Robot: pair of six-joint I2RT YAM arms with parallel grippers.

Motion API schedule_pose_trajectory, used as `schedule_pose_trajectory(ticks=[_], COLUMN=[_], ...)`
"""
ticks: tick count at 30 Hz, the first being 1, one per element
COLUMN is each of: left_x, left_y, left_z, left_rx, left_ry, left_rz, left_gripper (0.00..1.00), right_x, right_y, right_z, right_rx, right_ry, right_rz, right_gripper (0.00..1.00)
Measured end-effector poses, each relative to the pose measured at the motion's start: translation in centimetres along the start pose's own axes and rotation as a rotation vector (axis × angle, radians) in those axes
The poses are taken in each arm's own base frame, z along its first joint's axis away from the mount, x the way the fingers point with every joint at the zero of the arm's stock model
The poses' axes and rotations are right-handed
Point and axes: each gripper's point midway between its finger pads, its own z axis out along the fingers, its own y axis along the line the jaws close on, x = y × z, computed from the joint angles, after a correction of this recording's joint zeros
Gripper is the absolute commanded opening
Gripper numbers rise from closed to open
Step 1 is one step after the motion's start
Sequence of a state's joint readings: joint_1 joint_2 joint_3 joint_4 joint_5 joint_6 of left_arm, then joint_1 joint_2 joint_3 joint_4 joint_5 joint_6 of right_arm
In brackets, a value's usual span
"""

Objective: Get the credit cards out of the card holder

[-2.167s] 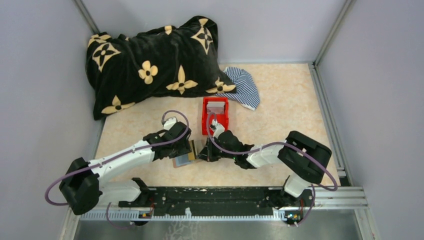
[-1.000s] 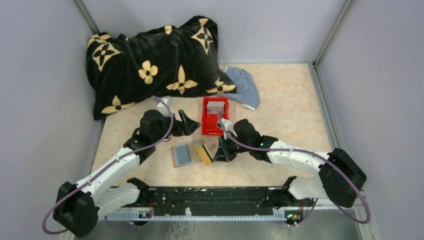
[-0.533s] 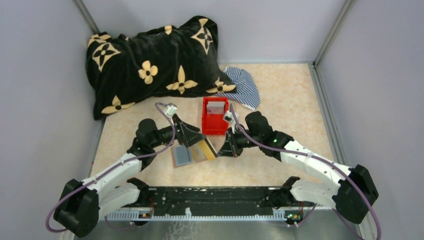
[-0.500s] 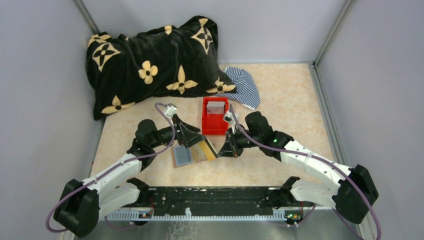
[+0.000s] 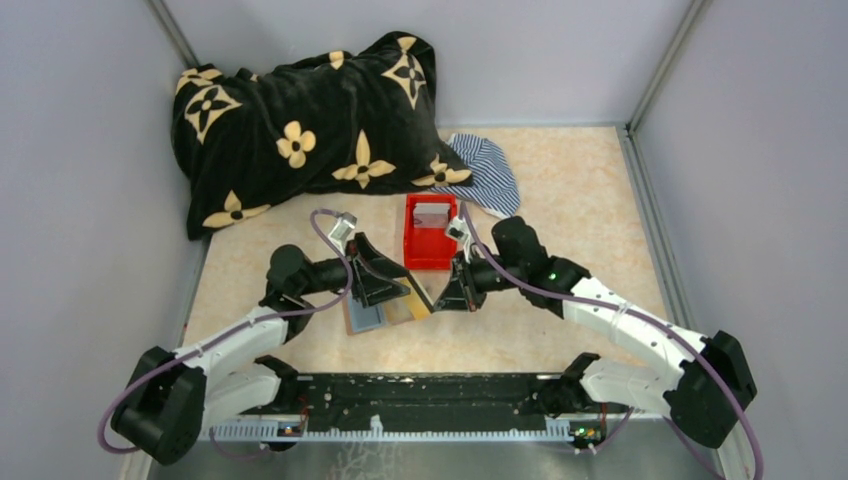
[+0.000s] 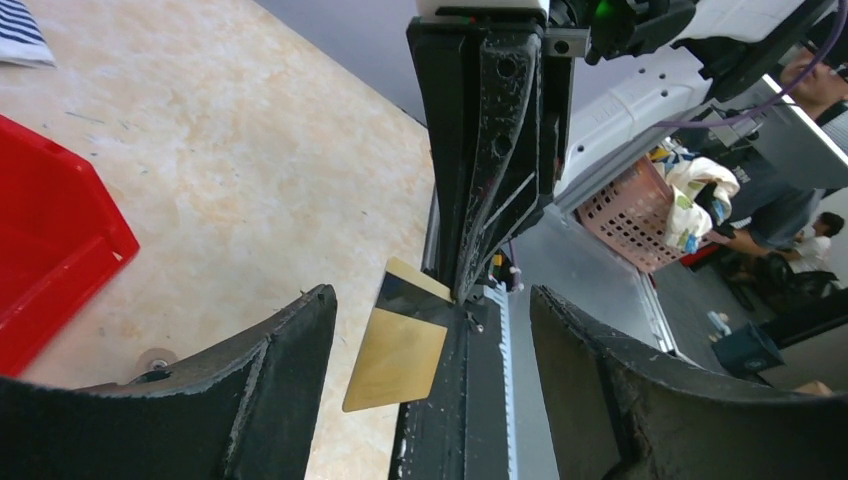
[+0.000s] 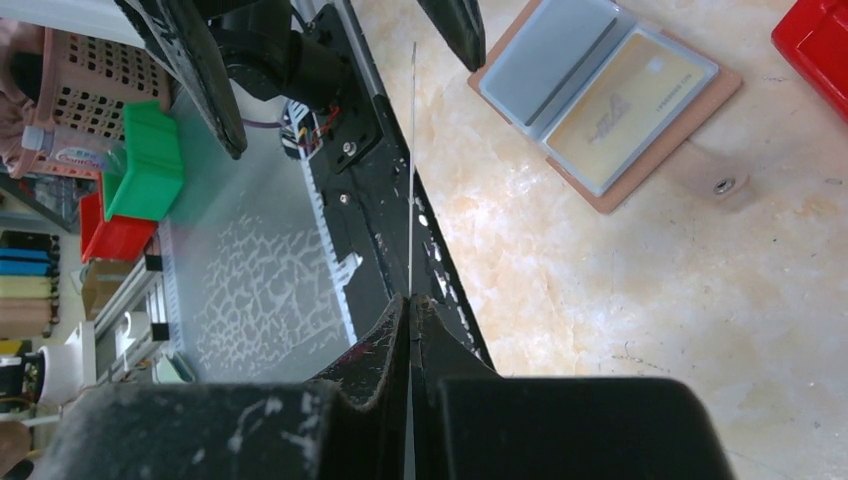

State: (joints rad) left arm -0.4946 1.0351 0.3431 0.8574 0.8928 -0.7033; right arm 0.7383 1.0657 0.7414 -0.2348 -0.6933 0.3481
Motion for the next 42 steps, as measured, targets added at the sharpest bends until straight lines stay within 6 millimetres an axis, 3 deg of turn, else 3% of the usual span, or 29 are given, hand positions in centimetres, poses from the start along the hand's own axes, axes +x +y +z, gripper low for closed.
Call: schedule_pose_trajectory(ticks=[6,11,17,18,23,32,35,38,42], left_x=[1.3,1.4,1.6,1.7,1.6,1.8,1.8,1.9,1.9], left_y=[-0.4,-0.7,-0.7,-0.7,-1.0,-0.8,-0.8,-0.9,-1.1], left_z=[-0.2,-0.3,-0.2,-0.2,-0.2,-0.1,-0.1,-0.1,-0.1], left_rx=[0.045,0.062,0.076,0.079,0.086,0.084,0.088,0.098,0.113], left_ry=[0.038,0.044,0.054,0.056,0.056,0.061,0.062,0.066,0.07], left_rz=[-0.035,-0.033,-0.05,-0.051,-0.058,-0.067,-0.069,-0.074,-0.074], left_gripper=[0.68,0.48,0.51,0.48,0.01,0.0,0.0,0.0,0.0], right_x=[0.1,-0.1,-0.8,-0.8,-0.8,-0.8,-0.8,-1.1,-2.5], right_y=[-0.4,-0.5,0.0,0.0,0.0,0.0,-0.3,-0.8,-0.6], right_z=[0.1,0.0,-0.1,-0.1,-0.1,-0.1,-0.1,-0.1,-0.4], right_rx=[-0.001,0.004,-0.01,-0.011,-0.011,-0.015,0.002,0.035,0.054], right_ry=[0.009,0.01,0.001,0.001,0.001,0.003,0.0,-0.014,-0.045], right_rz=[0.008,0.015,0.005,0.005,0.006,0.007,0.009,0.004,-0.019], right_gripper=[0.0,0.0,0.0,0.0,0.0,0.01,0.25,0.39,0.43])
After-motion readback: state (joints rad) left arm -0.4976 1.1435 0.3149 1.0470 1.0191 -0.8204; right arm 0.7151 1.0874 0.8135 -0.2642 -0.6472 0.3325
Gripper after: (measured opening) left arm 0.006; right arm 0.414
